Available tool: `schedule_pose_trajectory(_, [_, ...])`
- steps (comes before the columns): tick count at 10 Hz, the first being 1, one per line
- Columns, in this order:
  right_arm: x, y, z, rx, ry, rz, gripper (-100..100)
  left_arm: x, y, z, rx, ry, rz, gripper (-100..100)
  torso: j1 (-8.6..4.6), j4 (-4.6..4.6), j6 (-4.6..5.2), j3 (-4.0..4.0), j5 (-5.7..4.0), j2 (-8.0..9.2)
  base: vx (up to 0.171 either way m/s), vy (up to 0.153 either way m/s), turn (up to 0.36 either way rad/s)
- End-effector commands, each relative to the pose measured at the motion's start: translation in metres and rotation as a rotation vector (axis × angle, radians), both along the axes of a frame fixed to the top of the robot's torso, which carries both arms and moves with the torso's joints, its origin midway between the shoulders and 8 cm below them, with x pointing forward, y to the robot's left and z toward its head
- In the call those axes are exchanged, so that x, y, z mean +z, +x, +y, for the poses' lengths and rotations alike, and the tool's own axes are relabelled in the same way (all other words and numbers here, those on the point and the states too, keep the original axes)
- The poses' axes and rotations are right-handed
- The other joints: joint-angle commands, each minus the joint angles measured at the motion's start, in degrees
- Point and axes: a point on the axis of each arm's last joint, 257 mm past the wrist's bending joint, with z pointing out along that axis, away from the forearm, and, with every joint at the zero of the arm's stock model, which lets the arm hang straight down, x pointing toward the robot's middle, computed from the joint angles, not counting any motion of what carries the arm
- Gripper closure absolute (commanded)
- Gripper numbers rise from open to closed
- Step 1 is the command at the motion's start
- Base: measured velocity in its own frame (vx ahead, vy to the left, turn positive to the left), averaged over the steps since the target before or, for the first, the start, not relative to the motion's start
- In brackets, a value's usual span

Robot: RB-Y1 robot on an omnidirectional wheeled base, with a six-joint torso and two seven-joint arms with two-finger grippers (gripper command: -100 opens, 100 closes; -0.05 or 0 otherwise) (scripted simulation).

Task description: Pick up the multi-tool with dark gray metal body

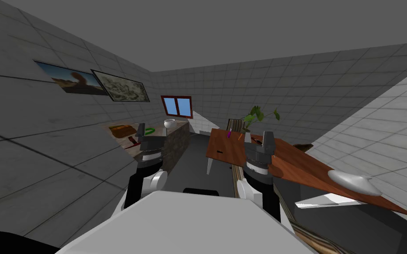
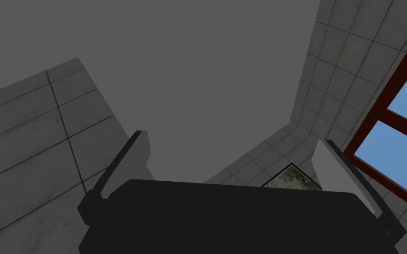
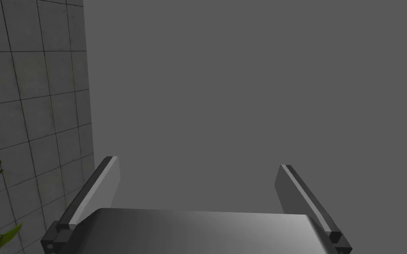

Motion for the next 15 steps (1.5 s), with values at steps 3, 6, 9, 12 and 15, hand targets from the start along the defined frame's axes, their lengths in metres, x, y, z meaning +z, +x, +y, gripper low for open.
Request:
schedule_pose_trajectory(3, [-0.014, 0.012, 0.014, 0.035, -0.096, 0.048, -100, 0.000, 0.000, 0.000, 0.000, 0.000, 0.000, 0, -0.11, -0.01, -0.01, -0.02, -0.02, -0.04, 0.008, -0.024, 0.105])
schedule_pose_trajectory(6, [-0.031, 0.024, 0.023, 0.059, -0.174, 0.094, -100, 0.000, 0.000, 0.000, 0.000, 0.000, 0.000, 0, -0.16, -0.01, 0.01, -0.03, -0.04, -0.05, 0.010, -0.037, 0.111])
schedule_pose_trajectory(9, [-0.054, 0.038, 0.031, 0.077, -0.256, 0.152, -100, 0.000, 0.000, 0.000, 0.000, 0.000, 0.000, 0, -0.16, -0.02, 0.01, -0.05, -0.04, -0.08, 0.013, -0.037, 0.165])
schedule_pose_trajectory(12, [-0.068, 0.045, 0.035, 0.088, -0.309, 0.186, -100, 0.000, 0.000, 0.000, 0.000, 0.000, 0.000, 0, -0.15, -0.01, -0.01, -0.03, -0.03, -0.06, 0.007, -0.033, 0.109])
schedule_pose_trajectory(15, [-0.101, 0.061, 0.039, 0.104, -0.410, 0.261, -100, 0.000, 0.000, 0.000, 0.000, 0.000, 0.000, 0, -0.21, -0.02, -0.04, -0.05, -0.05, -0.08, 0.007, -0.047, 0.231])
